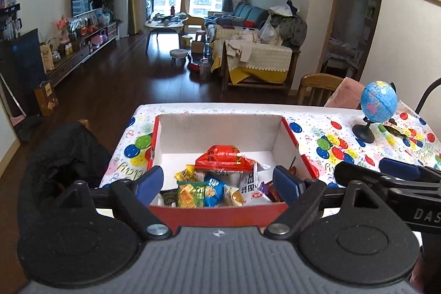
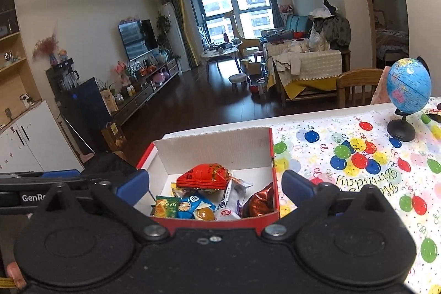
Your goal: Organize snacks
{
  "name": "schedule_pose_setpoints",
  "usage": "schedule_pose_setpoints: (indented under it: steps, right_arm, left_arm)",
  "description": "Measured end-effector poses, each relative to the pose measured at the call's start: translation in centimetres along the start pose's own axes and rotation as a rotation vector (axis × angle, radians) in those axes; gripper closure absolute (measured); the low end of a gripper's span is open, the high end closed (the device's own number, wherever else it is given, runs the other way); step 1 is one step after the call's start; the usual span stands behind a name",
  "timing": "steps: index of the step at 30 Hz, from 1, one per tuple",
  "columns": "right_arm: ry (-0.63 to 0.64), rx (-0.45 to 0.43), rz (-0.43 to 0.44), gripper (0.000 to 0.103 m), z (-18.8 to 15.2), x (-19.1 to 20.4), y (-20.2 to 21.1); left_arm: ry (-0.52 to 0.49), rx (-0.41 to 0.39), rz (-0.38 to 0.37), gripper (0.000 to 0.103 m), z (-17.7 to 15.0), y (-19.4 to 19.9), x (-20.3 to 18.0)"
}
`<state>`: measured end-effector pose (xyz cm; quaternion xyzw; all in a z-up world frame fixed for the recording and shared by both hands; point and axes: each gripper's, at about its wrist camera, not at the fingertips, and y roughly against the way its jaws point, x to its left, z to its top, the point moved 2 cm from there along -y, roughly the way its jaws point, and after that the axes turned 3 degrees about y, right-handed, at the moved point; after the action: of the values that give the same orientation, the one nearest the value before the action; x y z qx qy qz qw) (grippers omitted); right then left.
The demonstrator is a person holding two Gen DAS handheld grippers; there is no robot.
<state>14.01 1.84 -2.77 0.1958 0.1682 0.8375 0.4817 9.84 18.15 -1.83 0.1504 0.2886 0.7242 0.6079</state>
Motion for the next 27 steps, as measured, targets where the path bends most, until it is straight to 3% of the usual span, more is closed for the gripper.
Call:
schedule_pose_setpoints:
  steps: [9, 27]
  right_arm:
    - [-0.021, -0.037, 0.021, 0.0, -0.1, 0.2, 2.5]
    - [-0.028, -0.02, 0.011, 0.0, -1.1, 1.4, 5.0]
  left_arm:
    - [0.053, -0.013, -0.001, 0.016, -0.6, 2.4, 0.7]
    - [0.044, -0.022, 0.035, 0.016, -1.6, 5.1, 0.7]
